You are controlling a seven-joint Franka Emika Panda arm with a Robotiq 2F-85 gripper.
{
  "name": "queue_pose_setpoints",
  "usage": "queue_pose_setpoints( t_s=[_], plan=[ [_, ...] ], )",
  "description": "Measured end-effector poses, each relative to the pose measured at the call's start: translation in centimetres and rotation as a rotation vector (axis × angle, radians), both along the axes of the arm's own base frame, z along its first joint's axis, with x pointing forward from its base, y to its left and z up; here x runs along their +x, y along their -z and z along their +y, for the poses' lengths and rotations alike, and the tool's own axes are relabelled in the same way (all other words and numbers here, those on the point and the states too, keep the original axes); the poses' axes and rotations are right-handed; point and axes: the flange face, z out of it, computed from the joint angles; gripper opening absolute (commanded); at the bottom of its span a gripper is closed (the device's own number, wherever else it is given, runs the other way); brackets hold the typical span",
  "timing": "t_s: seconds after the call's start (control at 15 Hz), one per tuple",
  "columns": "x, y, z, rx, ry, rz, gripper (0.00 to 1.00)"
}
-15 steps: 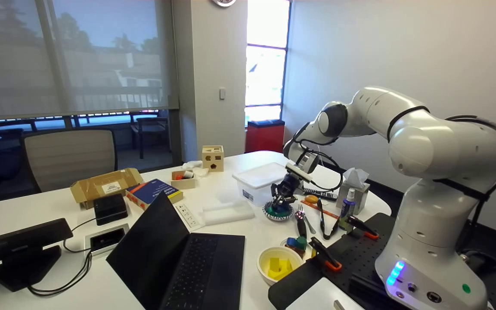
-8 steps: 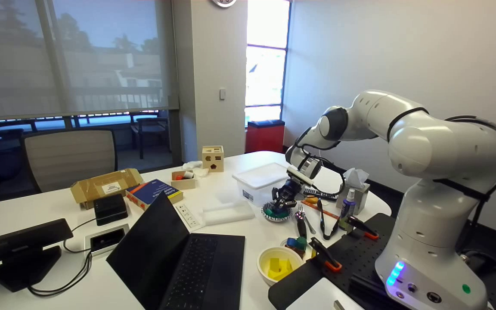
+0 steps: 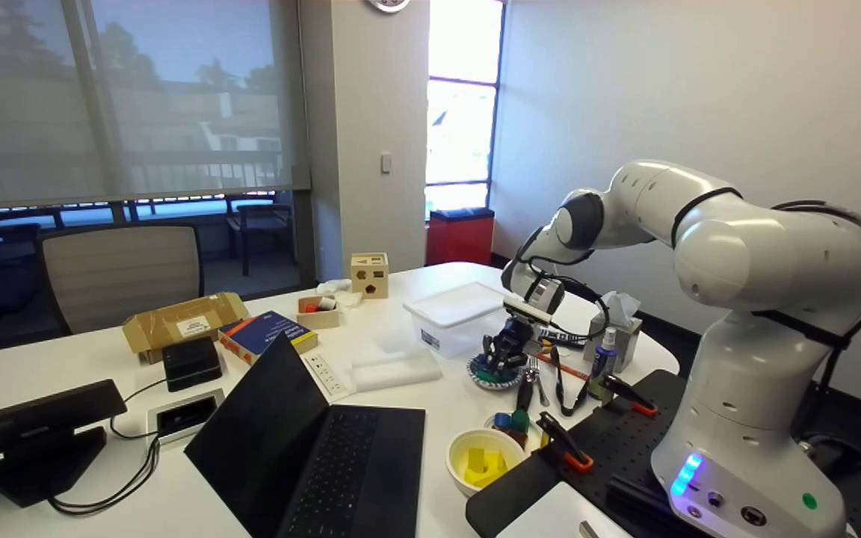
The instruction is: Use the spoon to stir the contents in the bowl
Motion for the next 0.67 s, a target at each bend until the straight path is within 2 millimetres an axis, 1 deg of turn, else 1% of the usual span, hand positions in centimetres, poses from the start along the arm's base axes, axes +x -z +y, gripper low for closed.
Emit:
queue_pose_setpoints(
  t_s=[0.13, 0.27, 0.4, 0.67],
  plan=[
    [0.5, -0.3, -0.7, -0.082, -0.054, -0.008, 0.02],
    [1.6, -0.7, -0.8, -0.154, -0.109, -0.054, 0.02],
    [3.0, -1.3, 0.0, -0.181, -0.141, -0.121, 0.02],
    [4.7, -2.2, 2.2, -0.115, -0.126, -0.213, 0.02]
  ],
)
